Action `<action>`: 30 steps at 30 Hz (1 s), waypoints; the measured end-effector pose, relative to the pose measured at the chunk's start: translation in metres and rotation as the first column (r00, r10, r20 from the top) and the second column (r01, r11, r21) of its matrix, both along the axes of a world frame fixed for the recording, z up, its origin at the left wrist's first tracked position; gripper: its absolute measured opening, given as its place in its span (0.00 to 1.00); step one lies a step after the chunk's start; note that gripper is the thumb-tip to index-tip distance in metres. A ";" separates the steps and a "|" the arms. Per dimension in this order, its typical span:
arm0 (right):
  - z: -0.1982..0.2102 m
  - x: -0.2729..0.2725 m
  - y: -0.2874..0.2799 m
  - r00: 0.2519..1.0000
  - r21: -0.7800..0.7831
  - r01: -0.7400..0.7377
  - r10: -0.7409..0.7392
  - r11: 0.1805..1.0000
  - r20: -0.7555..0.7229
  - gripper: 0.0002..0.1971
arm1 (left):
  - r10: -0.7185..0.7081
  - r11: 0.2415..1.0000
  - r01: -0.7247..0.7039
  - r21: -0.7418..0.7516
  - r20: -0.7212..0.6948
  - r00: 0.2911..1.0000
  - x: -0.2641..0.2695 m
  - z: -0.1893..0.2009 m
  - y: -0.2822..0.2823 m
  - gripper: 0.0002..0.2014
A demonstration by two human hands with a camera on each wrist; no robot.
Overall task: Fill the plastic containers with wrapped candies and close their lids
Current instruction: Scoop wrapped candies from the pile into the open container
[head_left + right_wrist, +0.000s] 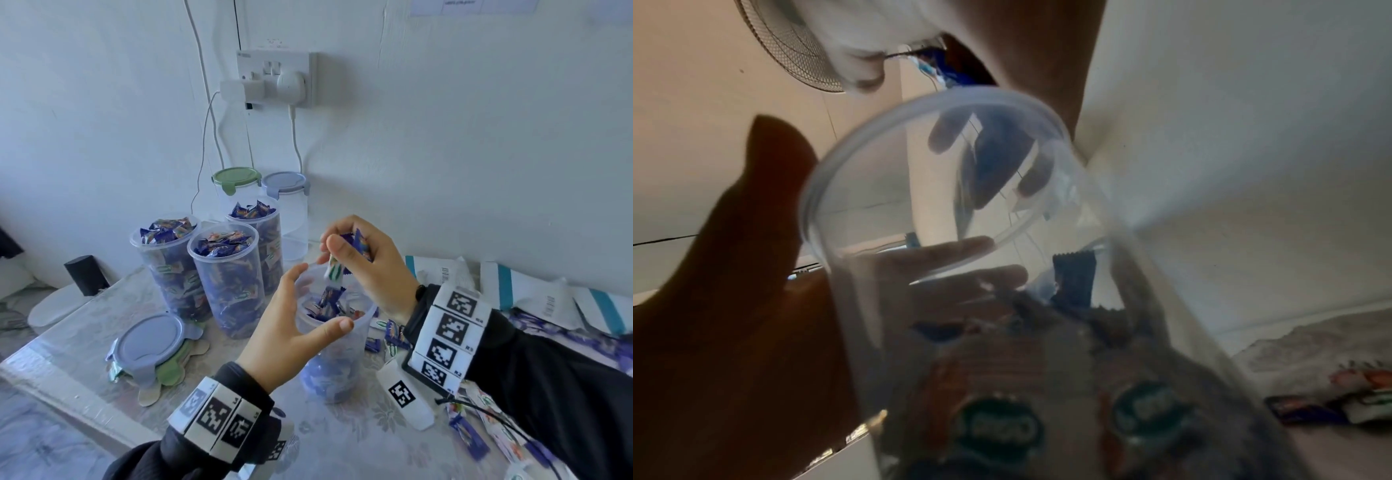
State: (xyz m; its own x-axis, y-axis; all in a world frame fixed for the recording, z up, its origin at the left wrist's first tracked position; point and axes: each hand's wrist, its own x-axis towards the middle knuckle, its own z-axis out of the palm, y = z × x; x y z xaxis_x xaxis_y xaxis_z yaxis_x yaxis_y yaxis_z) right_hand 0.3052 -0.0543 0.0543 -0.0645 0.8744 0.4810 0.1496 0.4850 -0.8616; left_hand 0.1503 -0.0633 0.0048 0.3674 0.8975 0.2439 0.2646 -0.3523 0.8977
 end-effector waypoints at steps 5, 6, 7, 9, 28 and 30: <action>-0.007 0.006 -0.010 0.979 -0.082 -0.120 0.131 0.989 0.153 0.38 | 0.008 0.999 -0.005 0.048 -0.058 0.998 -0.002 0.001 0.000 0.52; -0.009 0.008 -0.012 0.972 -0.099 -0.133 0.149 0.986 0.180 0.40 | 0.017 0.997 -0.011 0.073 -0.083 0.996 -0.002 0.001 0.000 0.53; -0.010 0.010 -0.014 0.968 -0.106 -0.139 0.158 0.985 0.195 0.40 | 0.038 0.994 -0.026 0.102 -0.118 0.992 -0.002 0.002 -0.001 0.53; -0.012 0.017 -0.019 0.971 -0.110 -0.136 0.155 0.985 0.181 0.39 | 0.103 0.977 -0.063 0.201 -0.193 0.976 0.000 0.006 -0.006 0.50; -0.101 0.218 -0.086 0.330 -0.489 0.573 0.361 0.657 0.872 0.45 | -0.181 0.983 0.144 -0.110 -0.580 0.795 0.155 -0.042 -0.017 0.25; -0.101 0.218 -0.094 0.385 -0.535 0.529 0.375 0.659 0.843 0.42 | -0.226 0.974 0.138 -0.179 -0.718 0.658 0.167 -0.048 -0.009 0.37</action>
State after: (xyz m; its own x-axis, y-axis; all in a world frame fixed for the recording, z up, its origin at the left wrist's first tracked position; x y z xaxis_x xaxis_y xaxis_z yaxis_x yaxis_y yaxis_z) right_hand 0.5232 -0.1480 -0.0466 0.0745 0.8653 -0.4956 0.9657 -0.1866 -0.1806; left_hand 0.3171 -0.0719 -0.0432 0.5466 0.7958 -0.2606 0.7897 -0.3864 0.4765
